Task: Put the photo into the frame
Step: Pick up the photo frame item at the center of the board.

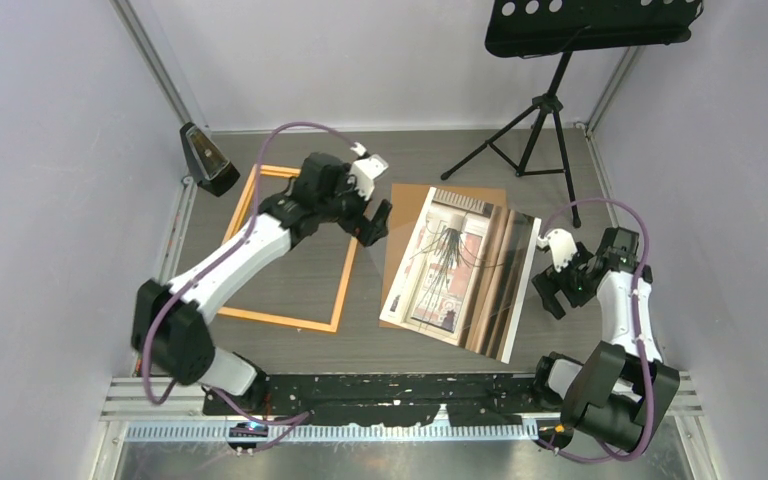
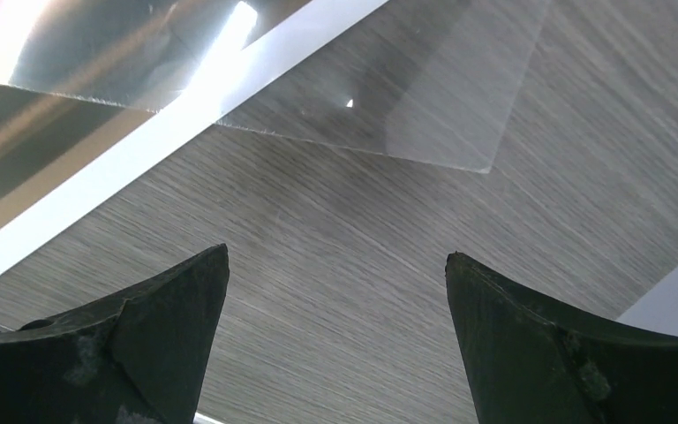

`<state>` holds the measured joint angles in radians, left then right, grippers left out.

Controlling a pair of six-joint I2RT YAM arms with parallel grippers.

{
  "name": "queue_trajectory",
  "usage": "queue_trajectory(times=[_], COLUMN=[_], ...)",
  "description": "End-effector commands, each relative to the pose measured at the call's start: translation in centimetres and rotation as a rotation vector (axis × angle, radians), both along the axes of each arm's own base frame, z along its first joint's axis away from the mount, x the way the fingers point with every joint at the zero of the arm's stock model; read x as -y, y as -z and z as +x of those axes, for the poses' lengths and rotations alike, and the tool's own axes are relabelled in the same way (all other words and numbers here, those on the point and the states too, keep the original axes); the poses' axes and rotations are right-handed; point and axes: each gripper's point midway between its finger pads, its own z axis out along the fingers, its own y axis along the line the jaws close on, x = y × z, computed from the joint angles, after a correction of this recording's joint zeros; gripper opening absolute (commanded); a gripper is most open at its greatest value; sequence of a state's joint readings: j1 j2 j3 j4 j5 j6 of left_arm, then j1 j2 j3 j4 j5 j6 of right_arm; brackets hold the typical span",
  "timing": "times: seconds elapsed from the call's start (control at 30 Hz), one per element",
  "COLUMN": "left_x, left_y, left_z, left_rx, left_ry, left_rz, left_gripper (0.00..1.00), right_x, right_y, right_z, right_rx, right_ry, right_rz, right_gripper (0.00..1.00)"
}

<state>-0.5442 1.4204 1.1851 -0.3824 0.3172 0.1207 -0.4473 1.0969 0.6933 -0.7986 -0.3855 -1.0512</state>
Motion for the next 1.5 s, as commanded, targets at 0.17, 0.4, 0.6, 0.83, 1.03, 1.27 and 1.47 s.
queue_trajectory(times=[0.17, 0.4, 0.6, 0.83, 1.03, 1.27, 1.47], left_x=[4.4, 4.7, 4.2, 4.1, 3.9, 3.9, 3.7], left_y=[5.2, 9.1, 11.2, 11.8, 12.5, 14.0, 15.0], left_z=[3.6, 4.0, 4.0, 5.1, 5.6, 4.8, 4.0], left_rx=[-0.225, -0.335, -0.389, -0.401, -0.448, -0.509, -0.548], left_ry=[0.044, 0.025, 0.006, -0.011, -0.028, -0.013, -0.009], left_rz=[0.104, 0.163, 0.207, 0.222, 0.228, 0.239, 0.242], left_gripper=[0.99, 0.99, 0.99, 0.99, 0.99, 0.98, 0.97], right_x=[1.8, 2.7, 3.3, 3.8, 3.2, 2.4, 2.0], right_y=[1.3, 2.1, 2.6, 3.7, 3.9, 3.9, 3.7], right_z=[0.5, 1.7, 2.8, 3.7, 4.7, 6.1, 6.8], right_rx=[0.067, 0.105, 0.122, 0.141, 0.159, 0.172, 0.179], right_ry=[0.002, 0.048, 0.079, 0.101, 0.099, 0.102, 0.102], right_rz=[-0.117, -0.142, -0.142, -0.146, -0.128, -0.114, -0.103], right_gripper=[1.0, 1.0, 1.0, 1.0, 1.0, 1.0, 1.0])
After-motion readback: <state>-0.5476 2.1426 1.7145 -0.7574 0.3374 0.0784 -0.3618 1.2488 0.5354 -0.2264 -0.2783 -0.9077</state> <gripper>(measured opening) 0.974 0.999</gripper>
